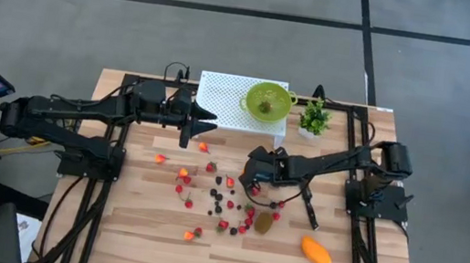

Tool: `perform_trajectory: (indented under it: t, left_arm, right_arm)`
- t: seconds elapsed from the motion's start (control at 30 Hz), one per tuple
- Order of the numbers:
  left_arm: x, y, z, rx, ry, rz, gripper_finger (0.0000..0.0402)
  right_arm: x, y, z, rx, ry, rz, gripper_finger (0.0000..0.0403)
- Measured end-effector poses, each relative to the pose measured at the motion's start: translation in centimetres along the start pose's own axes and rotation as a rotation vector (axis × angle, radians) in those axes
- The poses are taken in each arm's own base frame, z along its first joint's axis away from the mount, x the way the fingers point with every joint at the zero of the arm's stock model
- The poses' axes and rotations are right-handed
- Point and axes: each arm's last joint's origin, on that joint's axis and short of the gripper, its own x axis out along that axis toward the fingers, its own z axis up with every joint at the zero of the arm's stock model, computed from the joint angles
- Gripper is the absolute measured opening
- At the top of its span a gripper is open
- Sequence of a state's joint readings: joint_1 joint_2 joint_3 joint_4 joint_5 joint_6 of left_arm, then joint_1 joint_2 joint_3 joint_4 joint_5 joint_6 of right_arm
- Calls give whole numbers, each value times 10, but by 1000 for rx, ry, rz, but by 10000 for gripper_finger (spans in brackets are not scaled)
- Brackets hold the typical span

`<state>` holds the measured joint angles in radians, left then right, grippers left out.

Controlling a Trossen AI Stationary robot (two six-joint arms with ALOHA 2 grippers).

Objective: Pick & Place Fruit
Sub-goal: Put the red strawberry into the green strainer bowl

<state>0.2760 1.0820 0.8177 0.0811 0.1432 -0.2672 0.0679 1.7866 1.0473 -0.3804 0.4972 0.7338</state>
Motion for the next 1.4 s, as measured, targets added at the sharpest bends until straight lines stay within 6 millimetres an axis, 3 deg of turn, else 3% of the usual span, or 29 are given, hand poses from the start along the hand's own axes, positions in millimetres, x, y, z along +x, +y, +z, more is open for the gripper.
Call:
perform_trajectory:
  t: [0.2, 0.53, 0.77, 0.9, 1.13, 1.4]
  left_arm:
    - [0, 0, 0, 1, -4, -1, 159]
    - [0, 0, 1, 2, -11, -3, 159]
    - [0, 0, 1, 2, -13, -3, 159]
    - [0, 0, 2, 3, -17, -5, 159]
    - [0, -1, 2, 4, -24, -7, 159]
    - [0, -1, 3, 5, -31, -8, 159]
  right_arm:
    - [11, -6, 7, 15, -29, -27, 219]
    - [40, -6, -9, -29, 41, -93, 216]
    - [25, 2, 1, -40, -27, -5, 216]
    - [17, -4, 5, -54, -52, -58, 216]
    - [26, -20, 7, -49, 2, -141, 216]
    - [29, -25, 10, -35, 6, -148, 216]
